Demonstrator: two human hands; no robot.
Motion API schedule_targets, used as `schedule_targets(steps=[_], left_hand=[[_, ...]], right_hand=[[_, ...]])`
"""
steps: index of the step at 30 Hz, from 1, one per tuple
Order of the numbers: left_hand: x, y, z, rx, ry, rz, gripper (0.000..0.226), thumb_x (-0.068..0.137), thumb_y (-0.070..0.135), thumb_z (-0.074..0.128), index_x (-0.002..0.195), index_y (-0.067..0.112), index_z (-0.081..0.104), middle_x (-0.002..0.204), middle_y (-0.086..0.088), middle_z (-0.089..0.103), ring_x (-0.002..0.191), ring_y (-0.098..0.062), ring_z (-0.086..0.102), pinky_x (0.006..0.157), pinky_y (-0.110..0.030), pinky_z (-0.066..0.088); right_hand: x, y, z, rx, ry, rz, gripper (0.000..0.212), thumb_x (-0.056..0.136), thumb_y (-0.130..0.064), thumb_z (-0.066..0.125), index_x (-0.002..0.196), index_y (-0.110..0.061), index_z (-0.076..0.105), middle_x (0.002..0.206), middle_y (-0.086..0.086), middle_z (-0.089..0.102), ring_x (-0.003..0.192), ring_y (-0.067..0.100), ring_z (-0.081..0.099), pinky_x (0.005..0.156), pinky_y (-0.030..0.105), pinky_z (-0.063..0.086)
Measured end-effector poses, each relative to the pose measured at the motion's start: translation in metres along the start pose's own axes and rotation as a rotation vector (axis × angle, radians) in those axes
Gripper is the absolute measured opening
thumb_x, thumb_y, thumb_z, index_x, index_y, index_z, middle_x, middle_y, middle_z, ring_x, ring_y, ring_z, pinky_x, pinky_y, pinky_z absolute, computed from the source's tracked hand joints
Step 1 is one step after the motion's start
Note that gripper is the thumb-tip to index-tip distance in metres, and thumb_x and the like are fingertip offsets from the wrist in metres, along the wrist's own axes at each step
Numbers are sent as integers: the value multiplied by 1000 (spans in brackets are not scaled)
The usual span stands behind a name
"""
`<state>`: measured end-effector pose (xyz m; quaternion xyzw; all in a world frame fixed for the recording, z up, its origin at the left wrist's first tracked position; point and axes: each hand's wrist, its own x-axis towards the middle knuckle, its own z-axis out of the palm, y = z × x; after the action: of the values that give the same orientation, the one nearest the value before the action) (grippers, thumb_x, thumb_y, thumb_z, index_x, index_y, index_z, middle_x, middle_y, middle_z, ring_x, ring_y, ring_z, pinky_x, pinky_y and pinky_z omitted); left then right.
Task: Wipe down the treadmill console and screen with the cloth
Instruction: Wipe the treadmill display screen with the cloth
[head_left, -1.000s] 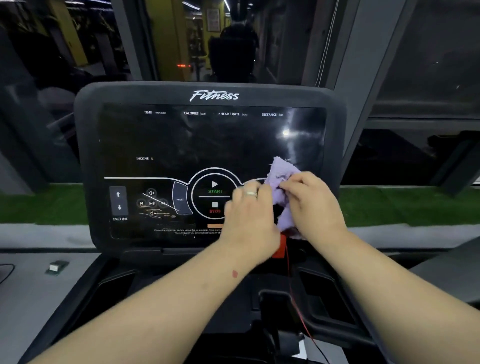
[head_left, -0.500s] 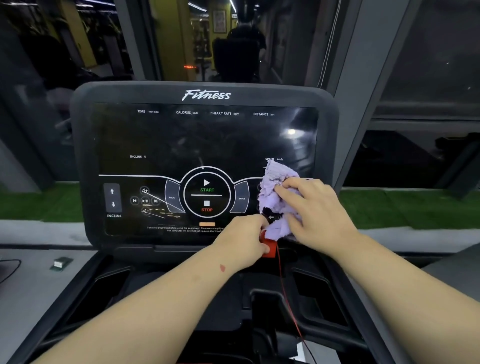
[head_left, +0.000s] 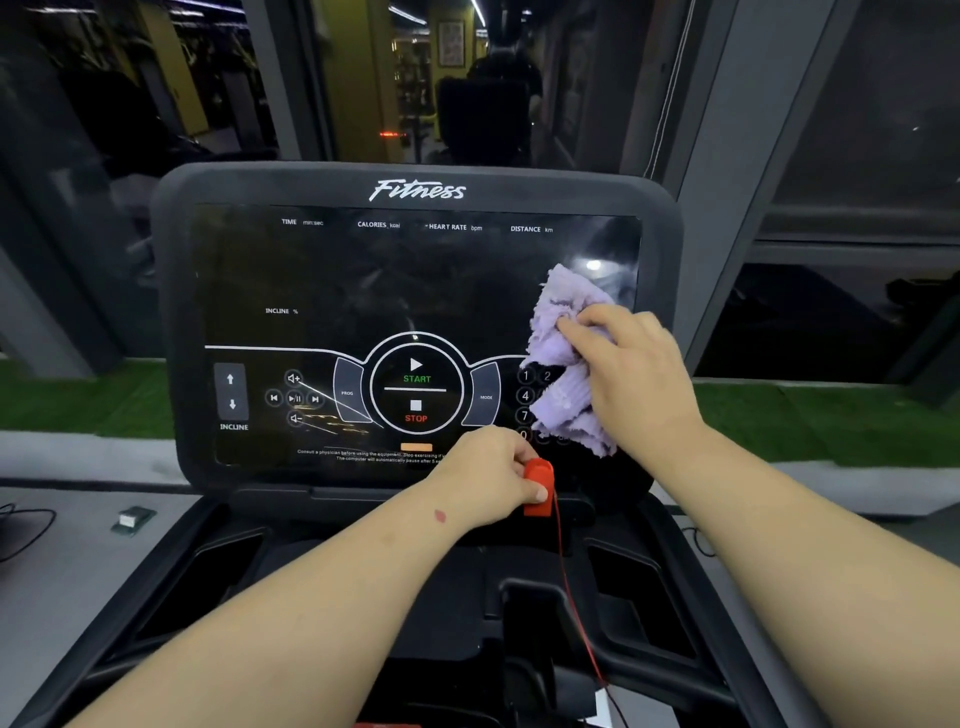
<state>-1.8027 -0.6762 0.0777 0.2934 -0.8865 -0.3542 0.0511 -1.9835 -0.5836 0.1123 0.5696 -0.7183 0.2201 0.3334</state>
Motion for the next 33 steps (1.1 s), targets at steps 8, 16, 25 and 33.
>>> schedule_targets(steps=[8,16,25,33], left_hand=[[-3,-22,-41,125,-65,-36,20,77,26,87,95,26,77,86,5,75,77,-8,68,68,-20,50],[-30,-68,-82,142,-20,-117,24,76,28,89,97,30,76,83,14,75,80,3,69,77,-15,49],[-37,-64,-90,481,-33,-72,23,80,41,81,94,24,72,87,9,70,83,-6,63,78,-30,55],[-32,-49,-89,597,-50,-33,29,74,40,76,101,34,65,94,14,63,89,-11,62,77,-34,57]], right_hand=[[1,-1,4,-9,-6,-12,63,72,3,71,131,-14,66,125,9,63,82,34,52,73,46,50],[-1,-7,7,20,45,29,55,85,-14,35,129,-14,68,123,11,63,82,34,53,76,47,50],[-5,-22,9,52,106,120,51,83,-4,50,131,-11,66,125,14,60,82,36,53,76,49,49],[-57,-61,20,124,-492,-384,34,80,-25,55,109,-28,73,120,-9,63,86,24,54,74,36,48]])
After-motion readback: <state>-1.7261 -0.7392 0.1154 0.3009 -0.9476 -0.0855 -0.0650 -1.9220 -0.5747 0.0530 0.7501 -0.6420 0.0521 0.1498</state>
